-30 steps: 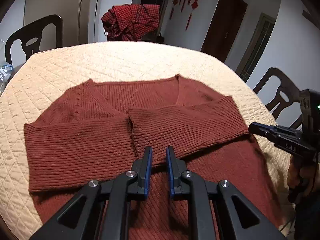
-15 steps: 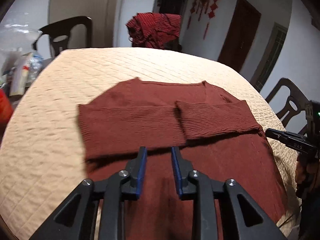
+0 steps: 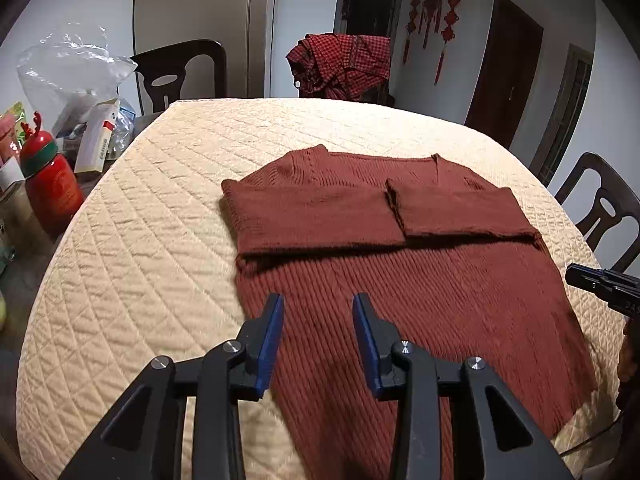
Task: Fold small clothes
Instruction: 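Open both grippers and move them to the sweater hem, then grasp the hem with both grippers and lift it toward the collar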
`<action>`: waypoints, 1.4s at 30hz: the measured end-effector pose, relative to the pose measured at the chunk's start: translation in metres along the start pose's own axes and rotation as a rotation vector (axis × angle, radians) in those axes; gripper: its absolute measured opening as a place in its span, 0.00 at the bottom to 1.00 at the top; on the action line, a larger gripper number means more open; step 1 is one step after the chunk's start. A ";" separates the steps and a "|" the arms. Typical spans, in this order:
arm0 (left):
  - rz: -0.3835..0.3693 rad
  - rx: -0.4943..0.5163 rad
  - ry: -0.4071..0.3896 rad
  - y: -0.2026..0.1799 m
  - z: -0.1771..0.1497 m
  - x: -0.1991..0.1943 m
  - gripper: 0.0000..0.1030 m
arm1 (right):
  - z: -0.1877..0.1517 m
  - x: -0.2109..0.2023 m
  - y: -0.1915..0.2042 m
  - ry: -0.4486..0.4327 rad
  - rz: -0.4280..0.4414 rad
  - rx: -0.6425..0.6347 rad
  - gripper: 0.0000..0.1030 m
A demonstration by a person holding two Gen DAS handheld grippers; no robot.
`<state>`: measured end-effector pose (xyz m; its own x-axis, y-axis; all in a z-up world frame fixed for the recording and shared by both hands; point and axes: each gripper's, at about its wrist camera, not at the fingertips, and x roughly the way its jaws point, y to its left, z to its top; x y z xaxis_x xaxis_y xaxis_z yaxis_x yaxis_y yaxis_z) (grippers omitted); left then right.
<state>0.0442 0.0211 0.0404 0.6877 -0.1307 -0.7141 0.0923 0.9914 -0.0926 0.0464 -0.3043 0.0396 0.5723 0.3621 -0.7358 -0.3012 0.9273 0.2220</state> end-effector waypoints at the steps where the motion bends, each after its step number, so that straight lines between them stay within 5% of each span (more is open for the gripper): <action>1: 0.001 0.002 -0.001 0.000 -0.002 -0.003 0.38 | -0.002 -0.001 0.001 0.001 0.001 -0.001 0.17; 9: -0.001 0.009 0.000 -0.008 -0.021 -0.015 0.41 | -0.021 -0.012 0.010 0.003 0.001 -0.011 0.19; 14: -0.014 0.010 0.005 -0.010 -0.033 -0.020 0.41 | -0.032 -0.018 0.011 0.006 0.001 -0.001 0.36; 30: -0.118 -0.103 0.070 0.003 -0.074 -0.032 0.42 | -0.070 -0.025 -0.008 0.071 0.017 0.113 0.37; 42: -0.214 -0.184 0.071 -0.004 -0.094 -0.045 0.42 | -0.087 -0.034 -0.007 0.085 0.175 0.182 0.37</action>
<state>-0.0548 0.0229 0.0084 0.6141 -0.3433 -0.7106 0.0935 0.9257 -0.3665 -0.0370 -0.3313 0.0078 0.4554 0.5159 -0.7256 -0.2433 0.8561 0.4560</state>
